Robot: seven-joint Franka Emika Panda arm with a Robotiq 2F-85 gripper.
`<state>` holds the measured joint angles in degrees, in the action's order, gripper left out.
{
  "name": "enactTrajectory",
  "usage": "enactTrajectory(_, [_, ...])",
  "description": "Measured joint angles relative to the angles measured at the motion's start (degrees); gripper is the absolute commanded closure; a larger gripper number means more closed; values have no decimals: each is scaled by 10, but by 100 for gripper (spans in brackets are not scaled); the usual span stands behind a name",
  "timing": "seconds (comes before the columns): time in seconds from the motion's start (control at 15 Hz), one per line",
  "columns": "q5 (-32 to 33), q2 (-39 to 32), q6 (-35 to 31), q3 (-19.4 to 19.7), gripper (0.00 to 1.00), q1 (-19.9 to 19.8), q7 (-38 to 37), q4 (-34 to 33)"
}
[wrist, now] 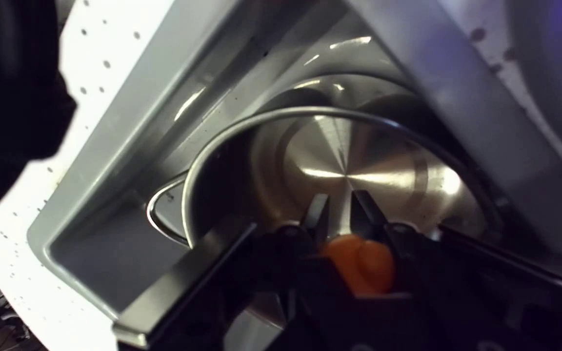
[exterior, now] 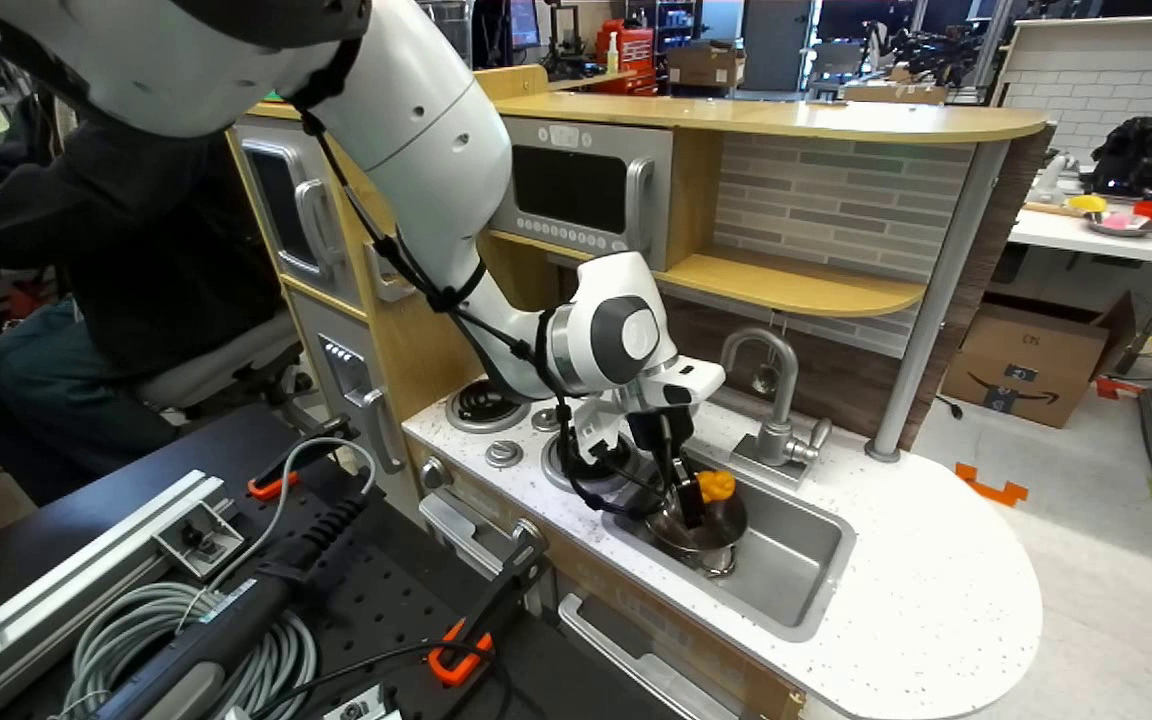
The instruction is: Take the object on the stove and put it in the pot in the sink
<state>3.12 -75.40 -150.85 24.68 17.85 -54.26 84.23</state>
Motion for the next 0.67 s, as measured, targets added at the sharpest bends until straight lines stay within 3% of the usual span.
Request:
enactTrajectory(0.4, [11, 7, -5, 10, 3, 0, 0, 10])
enactTrajectory(0.67, [11, 47, -73, 7, 0, 5, 8, 70])
